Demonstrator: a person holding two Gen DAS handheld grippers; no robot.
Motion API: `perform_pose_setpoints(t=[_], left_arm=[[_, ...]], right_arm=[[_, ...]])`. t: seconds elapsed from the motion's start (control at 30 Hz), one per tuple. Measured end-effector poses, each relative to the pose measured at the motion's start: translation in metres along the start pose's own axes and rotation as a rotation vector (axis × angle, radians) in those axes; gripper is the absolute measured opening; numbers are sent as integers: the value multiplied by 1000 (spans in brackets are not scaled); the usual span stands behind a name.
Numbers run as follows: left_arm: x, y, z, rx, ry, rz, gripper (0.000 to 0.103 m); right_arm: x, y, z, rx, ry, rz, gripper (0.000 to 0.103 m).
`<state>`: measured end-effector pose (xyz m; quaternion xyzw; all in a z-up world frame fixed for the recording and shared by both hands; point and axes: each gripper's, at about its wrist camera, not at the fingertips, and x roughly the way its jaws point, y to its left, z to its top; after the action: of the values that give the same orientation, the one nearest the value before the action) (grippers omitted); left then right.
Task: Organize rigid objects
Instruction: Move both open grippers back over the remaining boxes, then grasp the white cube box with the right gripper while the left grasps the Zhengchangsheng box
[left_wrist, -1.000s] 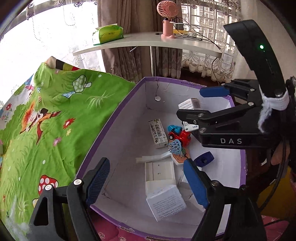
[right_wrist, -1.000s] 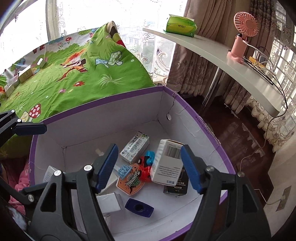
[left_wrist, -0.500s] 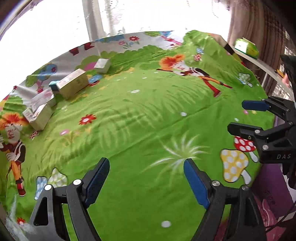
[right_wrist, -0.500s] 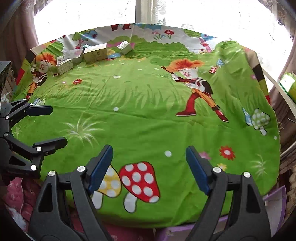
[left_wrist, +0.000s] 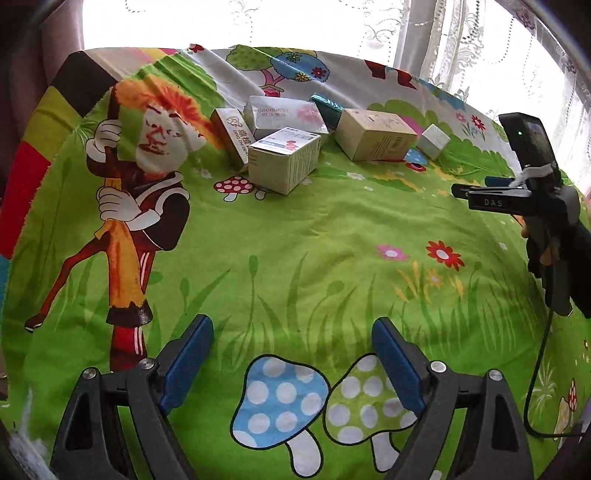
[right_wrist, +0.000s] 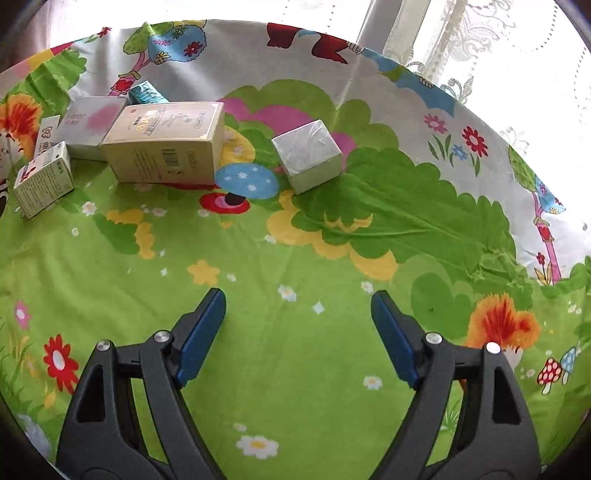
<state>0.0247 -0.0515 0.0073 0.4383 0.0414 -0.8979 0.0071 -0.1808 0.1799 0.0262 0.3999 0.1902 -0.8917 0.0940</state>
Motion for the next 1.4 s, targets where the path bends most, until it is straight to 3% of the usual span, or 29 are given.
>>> perform_pose_setpoints(t=[0.13, 0.3, 0.33, 0.37, 0.57, 0.77, 0.87, 0.93, 0.97, 1.0, 1.07, 1.23, 1.4], left_arm=[[7, -11, 0, 58, 37, 15, 102], [8, -14, 1, 75, 51, 18, 103], [8, -15, 1, 76, 53, 19, 103], [8, -15, 1, 78, 56, 17, 103], [22, -13, 22, 131, 84, -1, 103], [56, -10, 93, 160, 1, 134, 103], [79, -10, 127, 190, -19, 194, 103], [91, -10, 135, 207, 4, 154, 97], [93, -10, 133, 206, 34, 126, 66], [88, -10, 128, 187, 49, 80, 43], [61, -11, 108, 149, 33, -10, 41], [-1, -24, 37, 195, 65, -60, 41], [-13, -26, 2, 231, 43, -47, 44]], right_arm=[[44, -13, 45, -7, -10, 8, 83], [65, -13, 68, -71, -29, 46, 82], [62, -15, 66, -68, -34, 83, 55], [58, -18, 61, -59, -33, 115, 52], [-21, -5, -13, -68, -5, 239, 52], [-95, 18, -102, -20, 16, 360, 53], [-114, 39, -124, 4, -15, 358, 54], [-119, 47, -127, 2, -25, 348, 54], [-119, 49, -128, 8, -31, 346, 54], [-119, 52, -128, 7, -34, 336, 54], [-117, 55, -128, 4, -34, 322, 54], [-120, 55, -132, 4, -33, 335, 54], [-121, 58, -133, 5, -37, 329, 54]])
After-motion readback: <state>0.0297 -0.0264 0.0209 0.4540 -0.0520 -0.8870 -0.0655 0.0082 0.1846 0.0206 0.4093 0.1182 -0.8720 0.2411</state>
